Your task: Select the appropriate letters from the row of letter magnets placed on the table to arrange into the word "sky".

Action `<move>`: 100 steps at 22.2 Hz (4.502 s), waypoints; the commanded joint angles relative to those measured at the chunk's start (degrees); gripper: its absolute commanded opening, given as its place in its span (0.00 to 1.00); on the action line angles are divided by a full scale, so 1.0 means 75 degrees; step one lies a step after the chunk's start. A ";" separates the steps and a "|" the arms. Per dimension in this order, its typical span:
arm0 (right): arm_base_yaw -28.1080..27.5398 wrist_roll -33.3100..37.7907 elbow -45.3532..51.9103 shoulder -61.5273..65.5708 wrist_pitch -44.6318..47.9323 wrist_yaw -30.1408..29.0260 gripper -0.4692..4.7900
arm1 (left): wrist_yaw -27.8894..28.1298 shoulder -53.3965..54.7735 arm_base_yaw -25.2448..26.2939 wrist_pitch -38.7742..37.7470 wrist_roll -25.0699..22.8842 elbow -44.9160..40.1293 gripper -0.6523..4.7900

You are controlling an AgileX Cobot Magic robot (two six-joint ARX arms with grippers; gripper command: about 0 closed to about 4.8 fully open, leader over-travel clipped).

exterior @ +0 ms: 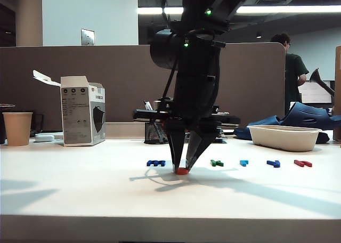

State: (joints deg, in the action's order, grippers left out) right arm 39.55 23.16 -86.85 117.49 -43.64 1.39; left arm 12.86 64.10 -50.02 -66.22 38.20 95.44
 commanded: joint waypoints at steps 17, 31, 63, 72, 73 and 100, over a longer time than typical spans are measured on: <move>0.0793 0.1495 0.0289 0.0032 -0.1346 0.0370 0.17 | 0.0023 -0.0015 0.0012 0.0073 -0.0029 0.0009 0.11; 0.0755 0.1486 0.0271 0.0038 -0.1364 0.0434 0.38 | 0.0023 -0.0015 0.0012 0.0073 -0.0029 0.0009 0.11; -0.1110 -0.0026 -0.1950 0.0122 -0.1699 0.0679 0.43 | 0.0026 -0.0015 0.0012 0.0076 -0.0029 0.0009 0.11; -0.1180 0.0114 -0.1950 0.0807 -0.1571 0.0589 0.43 | 0.0026 -0.0015 0.0012 0.0073 -0.0029 0.0009 0.11; -0.1201 0.0114 -0.1950 0.0831 -0.1580 0.0589 0.43 | 0.0023 -0.0012 0.0012 0.0073 -0.0029 0.0009 0.11; -0.1320 0.0344 -0.1947 0.1105 -0.1871 0.0373 0.28 | 0.0023 -0.0015 0.0009 0.0073 -0.0029 0.0009 0.11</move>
State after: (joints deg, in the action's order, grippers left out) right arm 29.52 25.63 -101.62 125.25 -56.55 3.70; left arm 12.86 64.12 -50.02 -66.22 38.20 95.42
